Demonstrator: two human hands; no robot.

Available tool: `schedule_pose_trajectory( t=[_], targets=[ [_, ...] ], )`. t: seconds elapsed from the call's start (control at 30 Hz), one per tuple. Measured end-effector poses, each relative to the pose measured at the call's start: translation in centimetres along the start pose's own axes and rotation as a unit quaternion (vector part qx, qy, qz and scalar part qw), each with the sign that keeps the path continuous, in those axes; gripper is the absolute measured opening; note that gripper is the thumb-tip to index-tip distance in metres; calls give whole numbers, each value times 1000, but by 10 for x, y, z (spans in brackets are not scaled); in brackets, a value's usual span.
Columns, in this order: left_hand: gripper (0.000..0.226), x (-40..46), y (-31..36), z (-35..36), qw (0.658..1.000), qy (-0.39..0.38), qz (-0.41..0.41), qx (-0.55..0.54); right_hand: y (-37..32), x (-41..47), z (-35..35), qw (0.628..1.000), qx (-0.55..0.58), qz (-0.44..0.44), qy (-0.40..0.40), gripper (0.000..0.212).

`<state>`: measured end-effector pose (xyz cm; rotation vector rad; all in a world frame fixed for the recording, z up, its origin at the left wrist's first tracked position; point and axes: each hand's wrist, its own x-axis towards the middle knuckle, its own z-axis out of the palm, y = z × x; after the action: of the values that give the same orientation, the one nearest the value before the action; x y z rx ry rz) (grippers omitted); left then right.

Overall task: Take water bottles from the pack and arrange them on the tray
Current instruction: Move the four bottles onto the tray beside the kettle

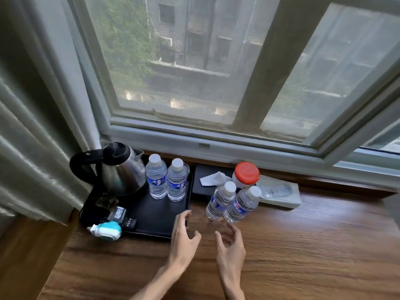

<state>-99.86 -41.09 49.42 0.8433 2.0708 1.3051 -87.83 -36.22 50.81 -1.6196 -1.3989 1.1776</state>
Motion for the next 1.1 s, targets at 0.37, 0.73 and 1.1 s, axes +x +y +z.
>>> schedule_pose_trajectory(
  t=[0.37, 0.73, 1.1],
  targets=[
    [63, 45, 44, 53, 998, -63, 23, 21, -5, 84, -34, 997, -60, -35, -37, 73],
    [57, 34, 24, 37, 999, -35, 13, -24, -12, 54, -35, 998, -16, -58, -24, 62],
    [67, 1, 12, -69, 990, 64, -34, -119, -36, -30, 29, 992, 0, -81, -92, 69]
  ],
)
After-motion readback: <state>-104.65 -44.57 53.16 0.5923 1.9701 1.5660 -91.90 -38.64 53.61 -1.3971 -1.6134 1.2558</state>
